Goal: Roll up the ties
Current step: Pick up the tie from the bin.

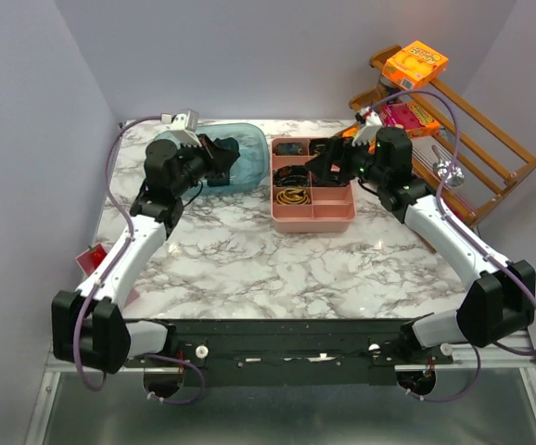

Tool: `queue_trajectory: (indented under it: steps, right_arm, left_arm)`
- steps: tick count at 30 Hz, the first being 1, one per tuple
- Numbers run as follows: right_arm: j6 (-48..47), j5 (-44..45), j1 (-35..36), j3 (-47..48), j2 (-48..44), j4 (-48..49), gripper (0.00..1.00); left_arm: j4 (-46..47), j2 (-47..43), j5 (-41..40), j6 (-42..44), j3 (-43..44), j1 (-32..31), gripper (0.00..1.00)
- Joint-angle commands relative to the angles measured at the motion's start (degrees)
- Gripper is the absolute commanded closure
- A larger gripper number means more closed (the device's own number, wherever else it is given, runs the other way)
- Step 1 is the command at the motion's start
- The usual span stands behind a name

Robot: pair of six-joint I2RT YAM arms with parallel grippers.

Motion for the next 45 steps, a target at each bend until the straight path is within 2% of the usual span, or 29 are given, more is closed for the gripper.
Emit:
queue_trajectory:
  steps: [1, 6, 13, 17, 21, 25, 34, 38, 42, 45]
  right_arm:
    - [-0.35, -1.8, 2.69, 5.31, 3.45, -5.13, 0.0]
    - [3.43, -7.06, 4.53, 8.31, 6.62, -6.19, 0.0]
    - [10.19, -11.37, 6.73, 9.1, 9.0, -5.14, 0.0]
    - [13.71, -13.93, 8.49, 9.8, 11.19, -3.29, 0.0]
    - [16.86, -15.07, 11.21, 12.43, 14.62, -3.12, 0.0]
    - [21.26, -16.56, 14.02, 15.07, 20.75, -1.1, 0.0]
    - [28.83, -20.26, 16.22, 22.45, 35.09, -0.92, 0.0]
    - [29.8, -21.14, 16.93, 26.76, 40.63, -2.41, 0.0]
    - [32.78, -19.91, 17.19, 28.69, 44.15, 0.05, 0.0]
    - [34.18, -20.96, 17.28, 34.05, 48.72, -0.83, 0.02]
  left_arm:
    - [-12.88, -6.63, 5.28, 4.99, 3.92, 0.22, 1.0]
    - [-20.36, -15.24, 9.85, 8.15, 8.49, -0.21, 1.0]
    - [-34.33, -24.12, 18.29, 14.4, 20.52, -1.01, 1.0]
    - [-37.25, -29.83, 24.44, 15.72, 23.79, -1.1, 1.0]
    - [-37.51, -34.67, 31.82, 15.72, 24.06, -1.01, 1.0]
    - [-38.39, -38.28, 34.46, 14.84, 22.92, -1.01, 1.0]
    - [-43.39, -43.73, 35.09, 15.45, 21.69, -1.01, 1.0]
    - [-43.75, -44.44, 34.38, 15.54, 20.72, -1.01, 1.0]
    - [-43.05, -44.79, 35.17, 14.84, 20.02, -1.01, 1.0]
    - [-42.0, -44.96, 35.44, 14.23, 19.58, -1.01, 1.0]
